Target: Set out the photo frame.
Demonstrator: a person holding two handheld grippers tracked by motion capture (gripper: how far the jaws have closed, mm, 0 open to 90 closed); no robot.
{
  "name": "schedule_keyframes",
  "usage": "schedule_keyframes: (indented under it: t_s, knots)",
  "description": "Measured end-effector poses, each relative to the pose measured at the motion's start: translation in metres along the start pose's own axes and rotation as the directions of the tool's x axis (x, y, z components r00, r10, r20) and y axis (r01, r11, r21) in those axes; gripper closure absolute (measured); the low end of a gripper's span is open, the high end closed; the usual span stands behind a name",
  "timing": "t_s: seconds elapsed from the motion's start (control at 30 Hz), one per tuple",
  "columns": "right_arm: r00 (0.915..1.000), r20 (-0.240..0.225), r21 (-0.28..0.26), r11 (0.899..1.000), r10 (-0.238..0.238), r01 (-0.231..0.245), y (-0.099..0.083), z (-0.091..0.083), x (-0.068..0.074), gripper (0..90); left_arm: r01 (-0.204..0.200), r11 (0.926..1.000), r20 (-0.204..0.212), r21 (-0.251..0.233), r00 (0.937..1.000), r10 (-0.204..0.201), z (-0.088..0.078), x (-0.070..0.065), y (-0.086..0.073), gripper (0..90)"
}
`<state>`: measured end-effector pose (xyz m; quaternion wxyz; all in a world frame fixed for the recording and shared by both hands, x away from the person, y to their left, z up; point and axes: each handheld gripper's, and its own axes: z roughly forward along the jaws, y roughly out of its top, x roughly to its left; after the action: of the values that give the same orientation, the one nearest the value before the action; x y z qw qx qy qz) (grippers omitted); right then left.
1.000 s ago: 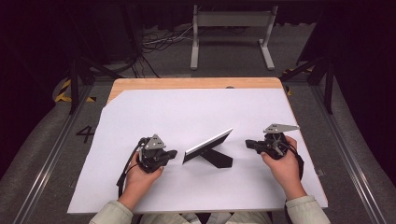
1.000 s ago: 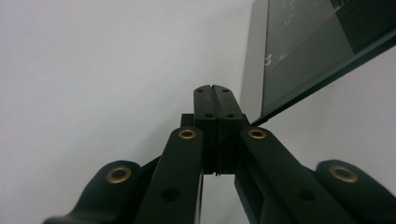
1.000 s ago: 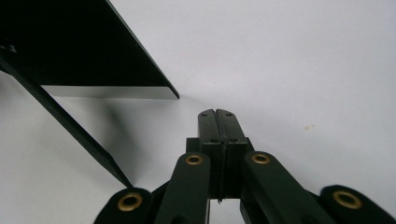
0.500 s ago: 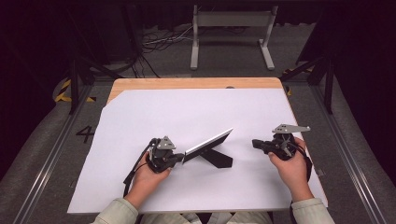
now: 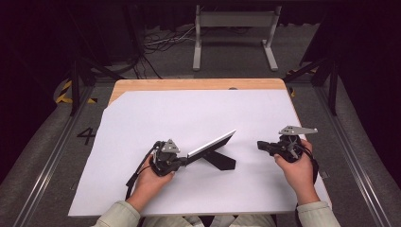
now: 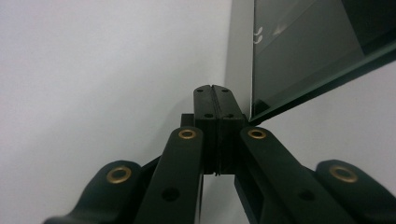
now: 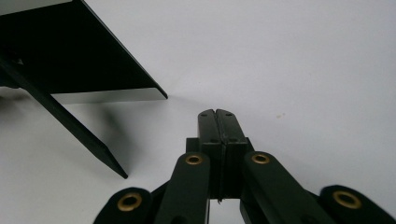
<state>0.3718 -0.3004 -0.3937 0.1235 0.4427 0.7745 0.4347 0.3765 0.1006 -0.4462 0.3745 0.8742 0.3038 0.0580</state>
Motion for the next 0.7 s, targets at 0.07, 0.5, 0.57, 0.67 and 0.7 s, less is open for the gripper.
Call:
schedule_keyframes:
  t_s: [0.07,0.5,0.57,0.67,0.7]
  knots:
    - [1.0,-0.001,-0.004,1.0,0.0,0.0,0.0,-0.001,-0.001,90.0,-0.002,1.0,0.004,0.001,1.0,0.002,0.0,-0.001,0.0,90.0]
    - [0.9999,0.002,-0.03,0.999,0.012,-0.011,0.002,-0.012,-0.004,90.0,-0.102,0.9941,0.05,0.037,0.9937,0.1,0.004,-0.031,0.002,90.0]
    - [0.9999,0.003,-0.031,0.999,0.014,-0.014,0.002,-0.013,-0.004,90.0,-0.122,0.9918,0.05,0.039,0.9916,0.12,0.004,-0.037,0.003,90.0]
    - [0.9999,0.001,-0.032,0.999,0.016,-0.016,0.002,-0.014,-0.004,90.0,-0.143,0.9889,0.063,0.041,0.9882,0.14,0.006,-0.044,0.004,90.0]
    - [0.9998,0.001,-0.033,0.999,0.017,-0.017,0.002,-0.015,-0.005,90.0,-0.148,0.9882,0.065,0.039,0.9872,0.146,0.006,-0.046,0.005,90.0]
